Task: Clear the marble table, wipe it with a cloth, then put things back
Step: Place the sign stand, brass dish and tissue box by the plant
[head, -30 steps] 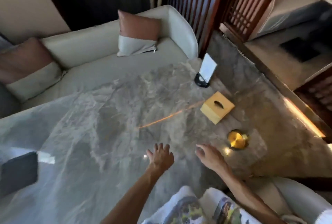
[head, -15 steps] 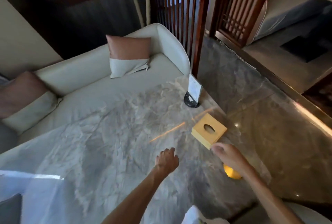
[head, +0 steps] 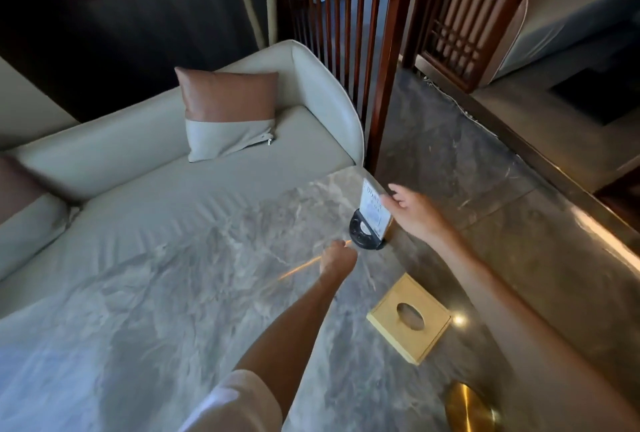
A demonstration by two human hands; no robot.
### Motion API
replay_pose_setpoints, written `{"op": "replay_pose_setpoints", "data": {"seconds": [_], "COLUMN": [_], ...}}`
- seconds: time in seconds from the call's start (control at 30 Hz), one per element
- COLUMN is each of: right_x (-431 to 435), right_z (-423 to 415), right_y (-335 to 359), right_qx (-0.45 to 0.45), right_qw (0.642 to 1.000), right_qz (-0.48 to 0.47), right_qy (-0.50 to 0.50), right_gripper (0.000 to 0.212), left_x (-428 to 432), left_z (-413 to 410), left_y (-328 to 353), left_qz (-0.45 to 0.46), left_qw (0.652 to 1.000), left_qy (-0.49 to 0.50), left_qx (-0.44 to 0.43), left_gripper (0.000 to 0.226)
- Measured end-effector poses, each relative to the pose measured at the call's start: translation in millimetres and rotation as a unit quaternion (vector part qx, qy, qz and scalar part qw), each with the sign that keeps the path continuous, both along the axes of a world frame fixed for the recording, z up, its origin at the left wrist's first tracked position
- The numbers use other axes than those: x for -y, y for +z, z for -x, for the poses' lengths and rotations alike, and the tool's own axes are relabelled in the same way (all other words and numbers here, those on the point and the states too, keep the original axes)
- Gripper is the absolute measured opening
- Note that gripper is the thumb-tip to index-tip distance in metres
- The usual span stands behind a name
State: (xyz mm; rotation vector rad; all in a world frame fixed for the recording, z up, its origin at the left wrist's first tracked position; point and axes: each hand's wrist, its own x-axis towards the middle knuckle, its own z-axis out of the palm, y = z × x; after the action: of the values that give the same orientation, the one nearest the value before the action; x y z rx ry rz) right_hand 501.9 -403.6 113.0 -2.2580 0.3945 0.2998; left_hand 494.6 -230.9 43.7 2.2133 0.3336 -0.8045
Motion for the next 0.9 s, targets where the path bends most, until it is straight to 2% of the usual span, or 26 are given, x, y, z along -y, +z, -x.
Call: {"op": "replay_pose_setpoints", "data": {"seconds": [0.07, 0.13, 0.27, 0.5, 0.63, 0.7, 0.8, 0.9], "right_x": [-4.7, -9.5, -15.4, -29.2, -57.7, -80.7, -122.9, -185.3], "right_z": [-7.8, -12.1, -17.8, -8.2, 2.4, 8.0, 19.0, 38.8], "right_y": [-14.0, -25.3, -43.1, -26.6, 7.5, 29.1, 48.1, 59.6], "right_qx": [-0.008, -0.011, 0.04, 0.064, 0.06, 0.042, 0.0, -0.047], "right_qw": [1.0, 0.999, 0.998, 0.991, 0.994, 0.996, 0.992, 0.977], "right_qz": [0.009, 0.027, 0.051, 0.113, 0.088, 0.053, -0.037, -0.133], "right_qy": [0.008, 0.022, 0.025, 0.025, 0.038, 0.064, 0.118, 0.161], "right_gripper": [0.077, 0.06, 0.036, 0.029, 0.028, 0.026, 0.029, 0.029], "left_x": [11.0, 19.1, 22.6, 0.6, -40.9, -74.1, -137.7, -210.4], "left_z": [-16.7, -28.9, -34.9, -14.2, 5.7, 18.6, 58.7, 117.1], "left_y": [-13.2, -27.0, -64.8, -32.8, -9.6, 1.4, 25.4, 31.1], "left_qz": [0.034, 0.083, 0.137, 0.255, 0.275, 0.315, 0.434, 0.463], "left_qw": [0.999, 0.994, 0.986, 0.963, 0.94, 0.907, 0.807, 0.751], "left_qy": [0.023, 0.056, 0.076, 0.071, 0.186, 0.26, 0.388, 0.467], "left_qx": [-0.02, -0.039, -0.053, -0.059, -0.084, -0.1, -0.101, -0.062], "left_gripper": [0.039, 0.044, 0.061, 0.043, 0.027, 0.02, 0.021, 0.028]}}
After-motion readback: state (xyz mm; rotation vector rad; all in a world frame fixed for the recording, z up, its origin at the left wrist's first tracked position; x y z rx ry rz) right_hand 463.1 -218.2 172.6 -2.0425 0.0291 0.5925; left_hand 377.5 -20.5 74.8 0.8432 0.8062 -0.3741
